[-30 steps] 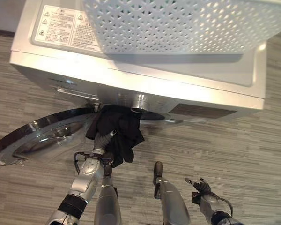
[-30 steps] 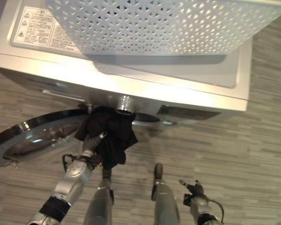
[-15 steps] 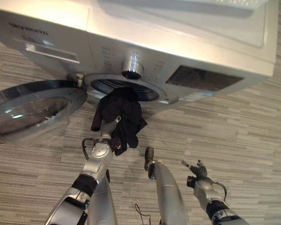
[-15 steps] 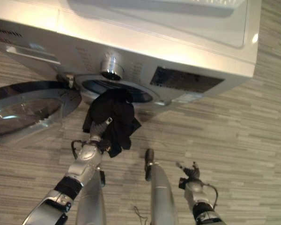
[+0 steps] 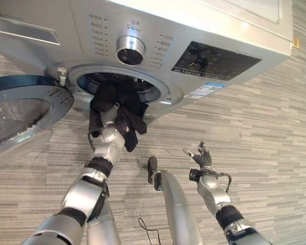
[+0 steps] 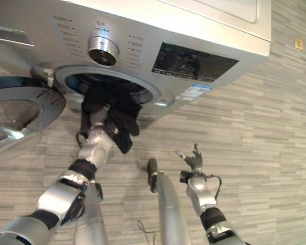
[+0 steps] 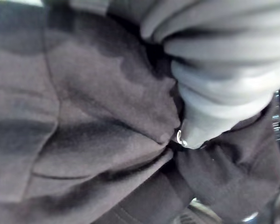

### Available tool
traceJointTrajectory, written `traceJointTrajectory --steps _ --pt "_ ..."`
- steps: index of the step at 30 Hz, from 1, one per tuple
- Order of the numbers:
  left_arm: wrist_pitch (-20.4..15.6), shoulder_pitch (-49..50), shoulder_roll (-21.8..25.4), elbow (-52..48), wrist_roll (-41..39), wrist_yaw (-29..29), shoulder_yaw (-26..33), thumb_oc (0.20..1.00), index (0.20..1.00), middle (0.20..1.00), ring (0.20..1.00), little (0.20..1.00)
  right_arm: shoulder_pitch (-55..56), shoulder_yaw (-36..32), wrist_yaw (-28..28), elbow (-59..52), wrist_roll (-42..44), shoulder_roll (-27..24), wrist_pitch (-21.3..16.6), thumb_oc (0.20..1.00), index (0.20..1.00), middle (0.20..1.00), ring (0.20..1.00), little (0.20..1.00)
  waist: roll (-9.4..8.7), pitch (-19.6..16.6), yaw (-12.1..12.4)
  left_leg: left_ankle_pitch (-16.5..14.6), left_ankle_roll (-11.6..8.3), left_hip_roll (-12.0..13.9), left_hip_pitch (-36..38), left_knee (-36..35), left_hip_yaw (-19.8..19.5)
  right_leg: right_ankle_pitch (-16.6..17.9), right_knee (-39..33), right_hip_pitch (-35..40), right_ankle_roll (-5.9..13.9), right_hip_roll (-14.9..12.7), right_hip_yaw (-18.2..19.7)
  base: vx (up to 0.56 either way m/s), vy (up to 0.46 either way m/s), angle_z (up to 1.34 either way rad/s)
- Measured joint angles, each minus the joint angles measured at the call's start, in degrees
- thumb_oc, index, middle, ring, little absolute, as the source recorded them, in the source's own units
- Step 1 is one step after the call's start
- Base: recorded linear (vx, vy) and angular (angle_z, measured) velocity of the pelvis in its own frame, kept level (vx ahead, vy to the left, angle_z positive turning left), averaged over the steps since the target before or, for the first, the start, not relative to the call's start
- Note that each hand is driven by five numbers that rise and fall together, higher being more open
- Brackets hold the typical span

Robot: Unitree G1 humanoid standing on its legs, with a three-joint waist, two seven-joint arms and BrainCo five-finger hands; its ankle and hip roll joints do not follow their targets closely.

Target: Grab the laundry basket,head to the washer,open it,put in the laundry and shut it.

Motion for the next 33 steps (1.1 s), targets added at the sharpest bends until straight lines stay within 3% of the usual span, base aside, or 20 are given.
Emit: traceJointTrajectory --steps 4,10,12,13,18,20,22,23,24,25,27,29,31,33 --pt "-1.15 -7.95 6.26 1.83 -1.43 0.72 1.15 0.2 0.2 0.2 0.2 0.2 2.49 0.36 0.05 -9.42 0.65 -3.27 -3.81 1.0 1.0 1.0 1.0 1.0 -0.04 -0.01 -1.84 -0.07 -0.1 0.59 -3.99 1.25 -0.13 1.24 -0.92 -2.98 0.41 0.58 -0.05 0.01 -0.042 -0.08" --pt "-3.52 -13.95 7.69 4.21 -4.94 2.05 2.56 0.2 0.2 0.2 0.2 0.2 3.86 0.95 0.02 -12.63 1.13 -4.18 -6.04 1.0 1.0 1.0 1.0 1.0 -0.13 -0.04 -4.23 -0.55 -0.11 1.74 -7.11 2.01 -0.12 3.44 -4.73 -4.11 1.13 1.87 -0.16 0.03 -0.041 -0.13" --pt "-6.34 -18.16 5.24 4.26 -12.5 2.35 6.3 0.2 0.2 0.2 0.2 0.2 3.99 0.96 -0.14 -12.6 1.06 -4.82 -6.32 1.0 1.0 1.0 1.0 1.0 -0.25 0.01 -4.83 -0.6 -0.1 1.93 -8.0 1.54 0.0 4.29 -6.49 -4.48 1.47 2.12 -0.08 0.06 -0.057 -0.1" --pt "-9.74 -20.61 3.23 1.65 -17.26 2.69 6.66 0.2 0.2 0.2 0.2 0.2 4.09 1.12 -1.08 -12.37 -0.29 -5.47 -6.19 1.0 1.0 1.0 1.0 1.0 -0.36 0.07 -5.29 -0.6 -0.03 1.73 -8.45 0.87 -0.02 4.55 -7.34 -4.65 1.71 2.04 -0.06 0.03 -0.037 -0.01" --pt "-18.52 -24.55 -1.61 -4.8 -22.51 2.4 6.54 0.2 0.2 0.2 0.2 0.2 4.89 1.25 -2.81 -12.04 -2.66 -6.44 -5.55 1.0 1.0 1.0 1.0 1.0 -0.41 0.2 -6.73 -0.21 -0.17 0.99 -8.84 -1.71 0.13 4.77 -9.86 -4.98 2.02 1.28 -0.15 0.03 -0.017 0.09" --pt "-19.69 -26.33 -1.54 -5.24 -24.08 3.87 6.57 0.2 0.2 0.2 0.2 0.2 4.75 1.26 -2.81 -12.46 -2.68 -6.47 -4.83 1.0 1.0 1.0 1.0 1.0 -0.41 0.2 -6.9 -0.11 -0.28 0.86 -8.87 -2.82 0.42 4.89 -10.8 -5.18 2.14 1.09 0.0 0.04 -0.002 0.07" --pt "-20.55 -30.05 1.65 -3.15 -24.21 4.65 4.32 0.2 0.2 0.2 0.2 0.2 4.74 1.48 -2.84 -13.67 -3.46 -7.19 -4.39 1.0 1.0 1.0 1.0 1.0 -0.4 0.2 -7.11 -0.12 -0.28 1.09 -8.89 -3.58 0.91 5.6 -12.42 -5.24 2.33 1.36 0.53 0.05 -0.01 -0.08" --pt "-20.63 -30.35 3.03 -2.8 -23.97 4.78 3.72 0.533 0.533 0.533 0.533 0.533 4.45 1.23 -2.9 -14.18 -4.26 -7.85 -4.39 1.0 1.0 1.0 1.0 1.0 -0.39 0.21 -7.13 -0.13 -0.28 1.45 -9.06 -3.58 1.09 5.85 -13.27 -5.28 2.46 1.47 1.05 0.03 -0.022 -0.15" --pt "-20.2 -30.48 3.59 -2.77 -24.04 5.07 3.08 0.74 0.74 0.74 0.74 0.74 4.4 1.07 -2.9 -14.76 -4.57 -8.24 -4.38 1.0 1.0 1.0 1.0 1.0 -0.39 0.21 -7.22 -0.14 -0.27 1.61 -9.22 -3.45 1.35 6.05 -13.74 -5.34 2.54 1.67 1.44 0.05 -0.046 -0.16" --pt "-18.93 -31.49 5.65 -1.36 -23.92 5.04 2.33 1.0 1.0 1.0 1.0 1.0 4.47 0.51 -2.91 -15.39 -4.62 -8.47 -4.4 1.0 1.0 1.0 1.0 1.0 -0.36 0.23 -7.26 -0.17 -0.24 1.8 -9.51 -3.19 1.36 6.2 -14.25 -5.35 2.57 1.87 1.59 0.03 -0.035 -0.11" --pt "-14.76 -34.98 8.81 5.08 -23.29 3.86 -2.24 1.0 1.0 1.0 1.0 1.0 5.04 -0.84 -2.75 -15.6 -4.61 -8.73 -4.39 1.0 1.0 1.0 1.0 1.0 -0.08 0.42 -7.09 -0.17 -0.24 1.92 -9.67 -3.18 1.12 6.2 -14.38 -5.35 2.56 2.07 1.43 0.02 -0.016 -0.03" --pt "-7.01 -36.75 12.81 11.7 -16.73 -0.72 -10.2 1.0 1.0 1.0 1.0 1.0 6.48 -2.75 -2.1 -15.74 -4.56 -10.1 -4.19 1.0 1.0 1.0 1.0 1.0 0.46 0.78 -5.87 -0.17 -0.25 1.91 -9.65 -3.23 1.06 6.17 -14.43 -5.35 2.53 2.08 1.43 0.0 0.0 0.0" --pt "-0.84 -36.97 14.29 13.16 -10.25 -4.25 -14.31 1.0 1.0 1.0 1.0 1.0 6.74 -4.21 -0.74 -15.72 -4.57 -11.32 -3.3 1.0 1.0 1.0 1.0 1.0 0.92 1.09 -5.58 -0.16 -0.25 1.95 -9.6 -3.36 0.96 6.17 -14.63 -5.35 2.52 2.1 1.45 0.0 0.0 0.0" --pt "2.33 -37.03 15.13 13.29 -5.37 -6.38 -15.92 1.0 1.0 1.0 1.0 1.0 6.86 -4.67 0.15 -15.82 -4.6 -12.24 -3.14 1.0 1.0 1.0 1.0 1.0 1.31 1.35 -5.21 -0.15 -0.25 1.83 -9.53 -3.47 0.98 6.17 -14.6 -5.33 2.52 1.93 1.41 0.0 0.0 0.0"
